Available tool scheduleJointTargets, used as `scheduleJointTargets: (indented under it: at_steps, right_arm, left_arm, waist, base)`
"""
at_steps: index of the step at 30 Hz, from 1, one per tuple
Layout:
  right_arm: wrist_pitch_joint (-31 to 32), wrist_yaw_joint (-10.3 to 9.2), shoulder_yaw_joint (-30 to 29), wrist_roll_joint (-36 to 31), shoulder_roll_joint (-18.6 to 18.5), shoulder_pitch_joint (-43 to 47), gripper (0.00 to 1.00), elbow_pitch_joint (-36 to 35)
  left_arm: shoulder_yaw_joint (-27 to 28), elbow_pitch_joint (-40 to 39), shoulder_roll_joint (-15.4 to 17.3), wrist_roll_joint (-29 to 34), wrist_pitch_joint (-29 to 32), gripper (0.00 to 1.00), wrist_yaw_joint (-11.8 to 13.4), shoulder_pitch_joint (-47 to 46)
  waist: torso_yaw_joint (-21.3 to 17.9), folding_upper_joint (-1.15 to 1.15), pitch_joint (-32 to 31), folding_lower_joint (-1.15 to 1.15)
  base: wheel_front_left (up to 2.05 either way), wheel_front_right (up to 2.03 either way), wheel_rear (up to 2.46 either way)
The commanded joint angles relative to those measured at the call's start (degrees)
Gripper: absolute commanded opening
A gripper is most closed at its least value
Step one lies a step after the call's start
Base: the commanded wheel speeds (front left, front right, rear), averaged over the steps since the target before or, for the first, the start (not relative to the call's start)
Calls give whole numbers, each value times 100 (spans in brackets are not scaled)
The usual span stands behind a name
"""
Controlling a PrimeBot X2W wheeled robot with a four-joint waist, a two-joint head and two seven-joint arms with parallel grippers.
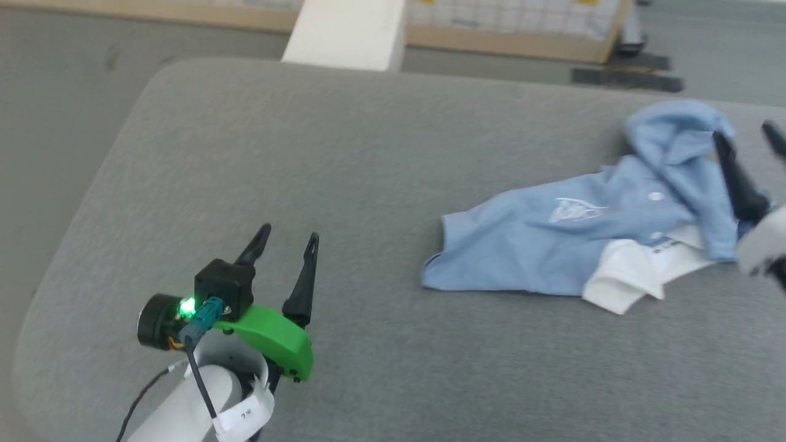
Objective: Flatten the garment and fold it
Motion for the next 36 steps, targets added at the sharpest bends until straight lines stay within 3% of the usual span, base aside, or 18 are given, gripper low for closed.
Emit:
scheduleJointTargets:
  at_steps: [1,4,10,19,26,36]
  right_arm:
    - [-47,-9,-92,-78,82,315,100,-197]
    - [-33,-9,-444,-295,284,863,100,-619]
    - [375,-9,-1321,-1081,1092,2031,100,-1454]
    - [698,-9,-1886,-2146,2227,3030,100,-2611]
    - [868,-9,-2111,-2397,2448,3040,100,-3046]
    - [811,-9,-2223,-2524,2560,2940,100,-3184]
  left_arm:
    - [34,14,17,-85,49,100,14,104]
    - [43,3,36,-204,200,100,20,169]
    - [-5,-13,82,-363,472,100,-13,248]
    - [-237,59,157,-447,1026,100,-106,201]
    - [-437,8,288,-668,1946,100,-504,-329]
    - [-541,454,398,-1394,4376,100,-672,-1505]
  waist:
    - [-527,0,-447,0]
    - [-703,0,-486,0]
    - [-1011,0,-459,0]
    - [-1358,0,-206,0]
    - [-1560,0,184,0]
    - [-1900,0,850,0]
  base:
    - [0,0,0]
    - [0,0,0]
    - [0,0,0]
    - [0,0,0]
    - [0,0,0]
    - [0,0,0]
